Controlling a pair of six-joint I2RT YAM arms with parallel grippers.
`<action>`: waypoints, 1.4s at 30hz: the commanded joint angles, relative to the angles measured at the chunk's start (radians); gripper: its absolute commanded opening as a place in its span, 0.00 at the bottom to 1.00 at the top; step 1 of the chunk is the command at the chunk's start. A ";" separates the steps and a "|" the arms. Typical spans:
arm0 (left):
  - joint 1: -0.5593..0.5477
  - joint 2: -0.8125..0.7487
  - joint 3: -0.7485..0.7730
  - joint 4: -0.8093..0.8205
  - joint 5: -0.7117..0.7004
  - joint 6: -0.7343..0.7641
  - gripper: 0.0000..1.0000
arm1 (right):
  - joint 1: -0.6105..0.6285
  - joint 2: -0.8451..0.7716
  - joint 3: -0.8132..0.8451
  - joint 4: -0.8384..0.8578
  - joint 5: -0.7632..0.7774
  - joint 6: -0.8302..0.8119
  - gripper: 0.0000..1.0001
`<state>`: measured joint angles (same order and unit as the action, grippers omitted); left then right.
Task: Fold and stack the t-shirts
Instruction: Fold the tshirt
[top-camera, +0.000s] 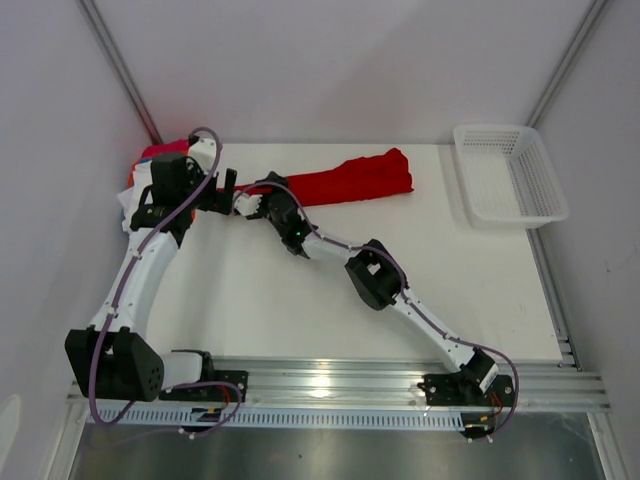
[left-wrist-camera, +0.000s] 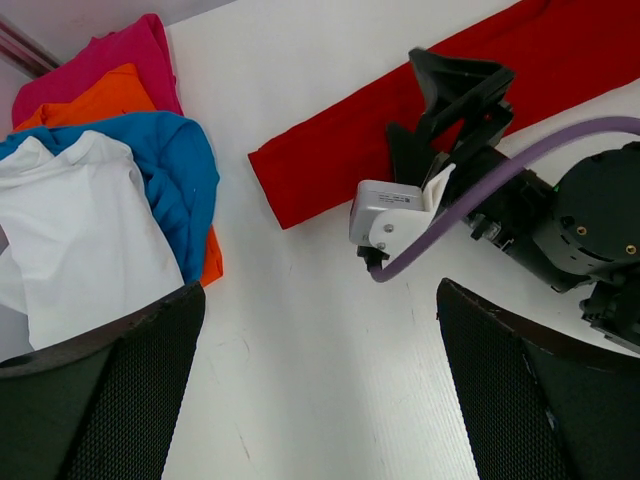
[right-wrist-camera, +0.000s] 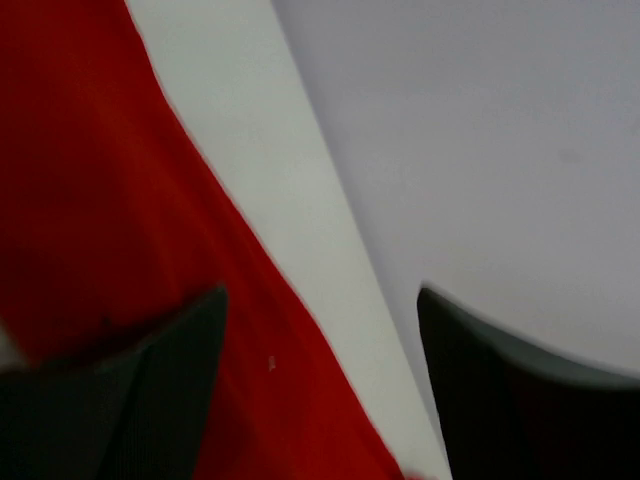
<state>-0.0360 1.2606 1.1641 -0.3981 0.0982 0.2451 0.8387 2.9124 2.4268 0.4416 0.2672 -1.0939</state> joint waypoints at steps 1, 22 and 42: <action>0.012 -0.012 -0.006 0.022 -0.003 0.016 0.99 | 0.014 -0.025 -0.063 -0.199 -0.089 -0.003 0.80; 0.015 -0.026 0.000 -0.013 0.024 0.022 0.99 | -0.070 -0.403 -0.165 -1.624 -0.862 0.306 0.77; 0.016 0.036 0.085 -0.050 0.055 0.030 0.99 | -0.540 -0.866 -0.914 -1.460 -0.468 0.212 0.85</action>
<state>-0.0322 1.2831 1.1938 -0.4515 0.1177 0.2718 0.3111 2.0583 1.5284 -1.0523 -0.2493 -0.8749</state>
